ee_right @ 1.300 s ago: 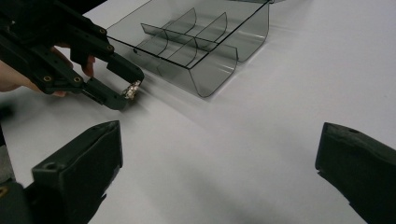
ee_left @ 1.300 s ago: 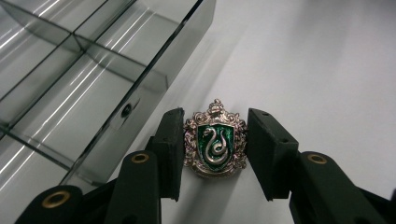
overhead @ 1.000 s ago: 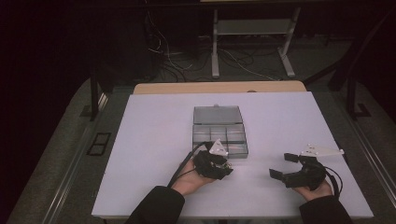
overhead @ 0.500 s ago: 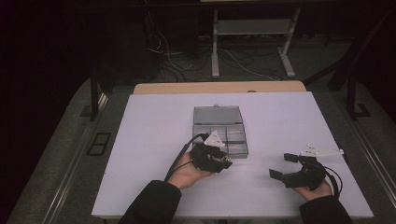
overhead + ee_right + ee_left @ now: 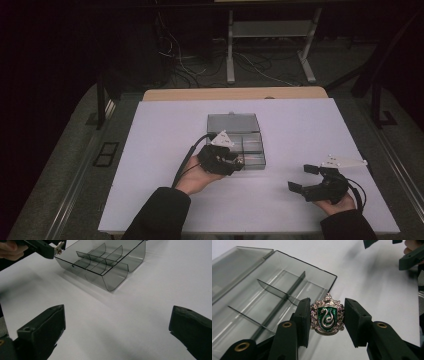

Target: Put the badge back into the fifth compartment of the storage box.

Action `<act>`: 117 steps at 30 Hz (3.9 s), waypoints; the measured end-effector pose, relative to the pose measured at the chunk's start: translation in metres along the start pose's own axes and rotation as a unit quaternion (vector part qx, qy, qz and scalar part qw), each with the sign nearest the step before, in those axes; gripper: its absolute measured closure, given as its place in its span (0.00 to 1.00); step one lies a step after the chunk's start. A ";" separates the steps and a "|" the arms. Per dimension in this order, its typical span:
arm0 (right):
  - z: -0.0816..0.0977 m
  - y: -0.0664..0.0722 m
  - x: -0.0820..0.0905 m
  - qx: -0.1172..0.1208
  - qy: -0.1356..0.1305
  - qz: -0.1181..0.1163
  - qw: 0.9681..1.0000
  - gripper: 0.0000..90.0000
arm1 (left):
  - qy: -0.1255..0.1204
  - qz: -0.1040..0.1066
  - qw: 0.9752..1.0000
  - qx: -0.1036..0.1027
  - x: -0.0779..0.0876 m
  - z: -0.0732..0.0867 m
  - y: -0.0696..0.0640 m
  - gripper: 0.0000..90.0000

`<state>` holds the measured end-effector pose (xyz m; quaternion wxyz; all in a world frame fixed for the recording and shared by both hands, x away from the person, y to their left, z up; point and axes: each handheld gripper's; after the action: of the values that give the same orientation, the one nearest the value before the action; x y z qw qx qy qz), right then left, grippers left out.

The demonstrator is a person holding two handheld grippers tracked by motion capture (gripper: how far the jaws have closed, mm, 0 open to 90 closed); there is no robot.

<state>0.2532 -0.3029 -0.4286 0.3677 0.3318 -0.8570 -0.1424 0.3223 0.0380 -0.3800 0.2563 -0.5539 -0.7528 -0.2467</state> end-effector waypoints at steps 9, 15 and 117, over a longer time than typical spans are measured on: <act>0.000 0.000 0.000 0.001 0.000 -0.001 1.000 0.01 | 0.002 -0.009 1.000 0.000 0.006 -0.005 0.013 0.63; 0.000 0.000 0.001 0.001 -0.001 -0.001 1.000 0.01 | 0.001 -0.014 1.000 0.004 0.007 -0.008 0.022 0.63; -0.001 -0.002 0.003 -0.003 0.002 -0.009 1.000 0.01 | -0.021 -0.009 0.993 0.115 -0.016 0.007 0.097 0.32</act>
<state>0.2532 -0.3062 -0.4274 0.3689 0.3385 -0.8529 -0.1476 0.4183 0.0565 -0.3871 0.3005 -0.5191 -0.7861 -0.1492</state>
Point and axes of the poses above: each handheld gripper's, and its own axes: x roughly backward along the jaws, z roughly out of its underside, y roughly to its left, and after that the axes turned 15 degrees about -x, right-handed
